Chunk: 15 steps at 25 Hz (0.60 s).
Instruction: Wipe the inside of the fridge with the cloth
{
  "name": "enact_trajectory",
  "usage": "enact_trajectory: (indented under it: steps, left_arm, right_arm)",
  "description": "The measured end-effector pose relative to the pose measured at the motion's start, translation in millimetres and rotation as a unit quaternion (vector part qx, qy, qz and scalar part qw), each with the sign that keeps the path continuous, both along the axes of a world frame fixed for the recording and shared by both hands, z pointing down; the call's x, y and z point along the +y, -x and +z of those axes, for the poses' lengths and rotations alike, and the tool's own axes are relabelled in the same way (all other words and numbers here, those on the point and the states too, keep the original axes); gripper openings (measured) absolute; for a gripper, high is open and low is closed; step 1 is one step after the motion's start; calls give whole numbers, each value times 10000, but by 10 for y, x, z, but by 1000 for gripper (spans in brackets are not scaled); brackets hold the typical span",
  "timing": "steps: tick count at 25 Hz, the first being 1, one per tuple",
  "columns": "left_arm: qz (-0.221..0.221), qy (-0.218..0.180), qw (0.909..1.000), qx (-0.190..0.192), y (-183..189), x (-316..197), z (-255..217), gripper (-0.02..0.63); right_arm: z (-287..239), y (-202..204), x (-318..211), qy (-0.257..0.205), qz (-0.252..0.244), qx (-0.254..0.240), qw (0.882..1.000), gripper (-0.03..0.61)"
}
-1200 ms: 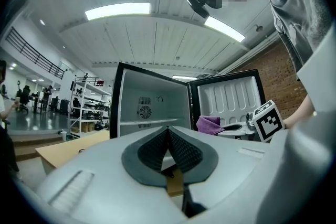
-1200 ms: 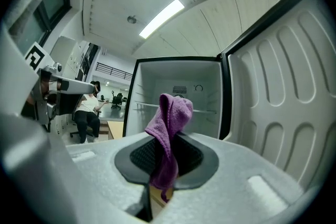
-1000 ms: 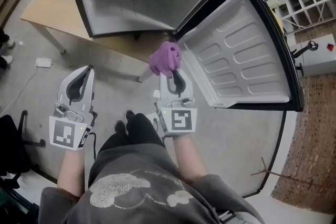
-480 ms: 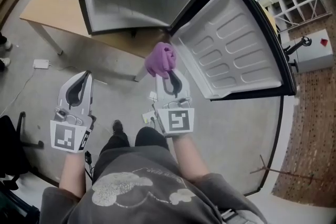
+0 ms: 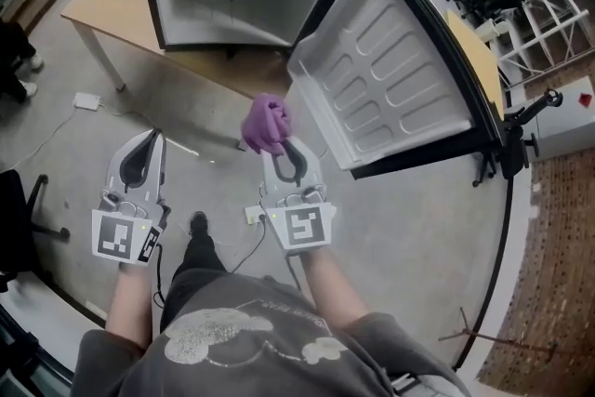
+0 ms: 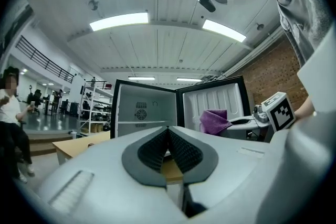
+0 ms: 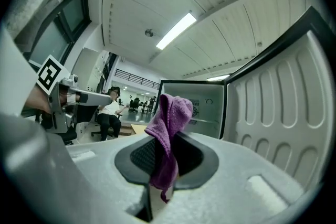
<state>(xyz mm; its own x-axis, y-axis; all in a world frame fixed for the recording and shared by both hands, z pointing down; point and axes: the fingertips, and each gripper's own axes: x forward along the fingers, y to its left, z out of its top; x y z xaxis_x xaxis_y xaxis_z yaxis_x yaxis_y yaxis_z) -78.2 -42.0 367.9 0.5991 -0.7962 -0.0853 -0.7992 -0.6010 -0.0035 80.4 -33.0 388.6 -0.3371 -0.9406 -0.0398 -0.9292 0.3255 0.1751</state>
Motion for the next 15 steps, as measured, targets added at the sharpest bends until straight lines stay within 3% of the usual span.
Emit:
enact_trajectory:
  steps: [10, 15]
  left_arm:
    - [-460, -363, 9983, 72, -581, 1367, -129, 15]
    - [-588, -406, 9974, 10, -904, 2131, -93, 15]
  right_arm:
    - [-25, -581, 1313, -320, -585, 38, 9978, 40]
    - [108, -922, 2117, -261, -792, 193, 9963, 40]
